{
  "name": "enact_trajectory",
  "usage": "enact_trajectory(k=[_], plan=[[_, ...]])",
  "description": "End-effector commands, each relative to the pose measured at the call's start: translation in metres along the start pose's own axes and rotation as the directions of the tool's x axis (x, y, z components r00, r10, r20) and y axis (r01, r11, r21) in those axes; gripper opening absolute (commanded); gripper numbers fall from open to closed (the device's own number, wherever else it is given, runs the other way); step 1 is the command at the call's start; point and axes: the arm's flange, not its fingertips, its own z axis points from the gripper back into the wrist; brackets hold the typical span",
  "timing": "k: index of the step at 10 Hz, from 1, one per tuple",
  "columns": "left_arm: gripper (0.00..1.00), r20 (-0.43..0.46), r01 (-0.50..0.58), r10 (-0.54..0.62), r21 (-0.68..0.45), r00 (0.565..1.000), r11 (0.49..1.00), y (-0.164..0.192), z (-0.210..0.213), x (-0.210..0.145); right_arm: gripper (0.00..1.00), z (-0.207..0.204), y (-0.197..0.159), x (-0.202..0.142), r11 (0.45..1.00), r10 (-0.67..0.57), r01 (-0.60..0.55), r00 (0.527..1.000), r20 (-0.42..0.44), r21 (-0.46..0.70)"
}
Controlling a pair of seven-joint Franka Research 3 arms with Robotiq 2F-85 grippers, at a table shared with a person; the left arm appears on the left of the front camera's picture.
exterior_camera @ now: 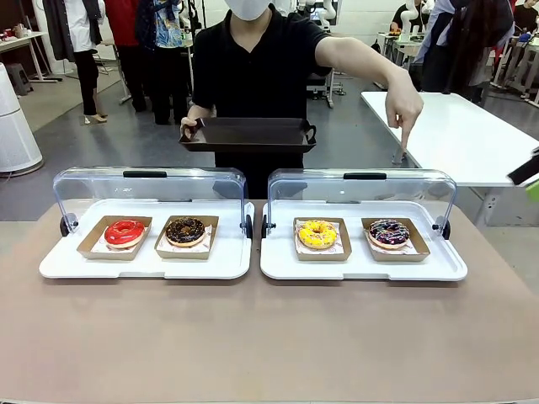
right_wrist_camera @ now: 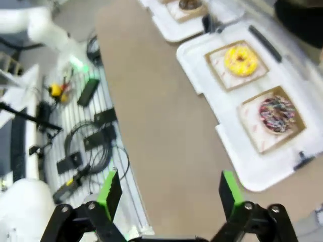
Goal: Provide the desired donut to the person.
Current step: Pick up and lift the Paper togo box containing the Donut pointed at by the person.
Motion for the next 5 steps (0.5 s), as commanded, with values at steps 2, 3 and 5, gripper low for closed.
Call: enact_trajectory(k=[2, 3, 5], plan=[[1.0, 0.019, 0.014, -0.014, -0.007, 1.0, 1.0, 0.0, 0.0, 0.0, 1.0, -0.06, 0.003, 0.036, 0.992, 0.128, -0.128, 0.963, -0.239, 0.013], [1.0, 0.019, 0.014, -0.014, -0.007, 1.0, 1.0, 0.0, 0.0, 0.0, 1.0, -0.083, 0.007, 0.039, 0.985, 0.172, -0.174, 0.933, -0.317, 0.021], [1.0, 0.019, 0.014, -0.014, -0.007, 1.0, 1.0, 0.0, 0.0, 0.0, 1.0, -0.121, 0.014, 0.041, 0.973, 0.225, -0.227, 0.884, -0.409, 0.045]])
